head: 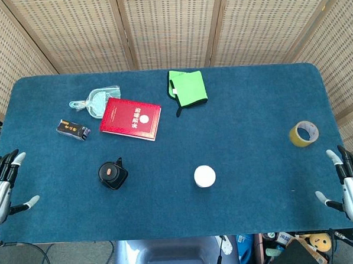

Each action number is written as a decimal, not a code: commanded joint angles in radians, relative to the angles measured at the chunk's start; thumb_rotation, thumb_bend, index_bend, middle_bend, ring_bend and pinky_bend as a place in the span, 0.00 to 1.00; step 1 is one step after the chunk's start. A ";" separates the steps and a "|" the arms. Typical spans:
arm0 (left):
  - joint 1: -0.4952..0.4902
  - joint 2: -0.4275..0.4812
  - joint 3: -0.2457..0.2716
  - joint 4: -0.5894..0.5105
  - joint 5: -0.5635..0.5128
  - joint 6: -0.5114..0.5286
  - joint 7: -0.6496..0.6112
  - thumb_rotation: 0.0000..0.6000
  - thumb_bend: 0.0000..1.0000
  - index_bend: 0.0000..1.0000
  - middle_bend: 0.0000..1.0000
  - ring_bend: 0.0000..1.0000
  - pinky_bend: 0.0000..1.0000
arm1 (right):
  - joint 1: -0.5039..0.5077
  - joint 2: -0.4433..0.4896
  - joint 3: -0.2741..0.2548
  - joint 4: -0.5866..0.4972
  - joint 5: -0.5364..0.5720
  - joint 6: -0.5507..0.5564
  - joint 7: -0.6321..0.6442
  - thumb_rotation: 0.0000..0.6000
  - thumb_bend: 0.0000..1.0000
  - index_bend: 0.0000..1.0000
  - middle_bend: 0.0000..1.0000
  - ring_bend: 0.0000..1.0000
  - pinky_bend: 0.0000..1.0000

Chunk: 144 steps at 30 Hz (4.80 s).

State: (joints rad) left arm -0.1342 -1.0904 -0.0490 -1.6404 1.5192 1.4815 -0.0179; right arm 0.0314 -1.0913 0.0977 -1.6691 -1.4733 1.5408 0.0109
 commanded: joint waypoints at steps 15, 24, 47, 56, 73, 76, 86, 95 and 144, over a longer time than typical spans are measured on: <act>-0.145 -0.056 -0.032 -0.055 0.041 -0.163 0.076 1.00 0.14 0.00 0.00 0.00 0.00 | 0.001 0.005 0.006 -0.003 0.020 -0.011 0.007 1.00 0.00 0.00 0.00 0.00 0.00; -0.319 -0.215 -0.077 -0.057 -0.014 -0.377 0.217 1.00 0.14 0.00 0.00 0.00 0.00 | 0.010 0.001 0.009 0.006 0.039 -0.036 0.004 1.00 0.00 0.00 0.00 0.00 0.00; -0.413 -0.360 -0.069 0.080 -0.193 -0.505 0.207 1.00 0.14 0.00 0.00 0.00 0.00 | 0.015 0.005 0.012 0.014 0.057 -0.055 0.019 1.00 0.00 0.00 0.00 0.00 0.00; -0.394 -0.298 -0.077 0.173 -0.248 -0.511 0.119 1.00 0.14 0.00 0.00 0.00 0.00 | 0.017 0.007 0.010 0.012 0.060 -0.064 0.026 1.00 0.00 0.00 0.00 0.00 0.00; -0.360 -0.101 -0.089 0.118 -0.238 -0.502 -0.053 1.00 0.14 0.00 0.00 0.00 0.00 | 0.022 0.003 0.010 0.011 0.071 -0.076 0.011 1.00 0.00 0.00 0.00 0.00 0.00; -0.372 -0.065 -0.097 0.077 -0.263 -0.520 -0.023 1.00 0.14 0.00 0.00 0.00 0.00 | 0.022 0.005 0.010 0.010 0.070 -0.076 0.015 1.00 0.00 0.00 0.00 0.00 0.00; -0.468 -0.167 -0.161 0.124 -0.461 -0.572 0.117 1.00 0.16 0.35 0.00 0.00 0.00 | 0.024 0.008 0.011 0.014 0.076 -0.083 0.025 1.00 0.00 0.00 0.00 0.00 0.00; -0.521 -0.224 -0.167 0.085 -0.685 -0.545 0.326 1.00 0.24 0.41 0.00 0.00 0.00 | 0.029 0.013 0.015 0.023 0.090 -0.101 0.046 1.00 0.00 0.00 0.00 0.00 0.00; -0.599 -0.392 -0.137 0.201 -0.905 -0.528 0.453 1.00 0.37 0.52 0.00 0.00 0.00 | 0.042 0.018 0.015 0.037 0.109 -0.137 0.082 1.00 0.00 0.00 0.00 0.00 0.00</act>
State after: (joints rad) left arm -0.7330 -1.4823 -0.1864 -1.4403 0.6151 0.9545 0.4345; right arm 0.0732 -1.0736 0.1123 -1.6321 -1.3644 1.4035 0.0928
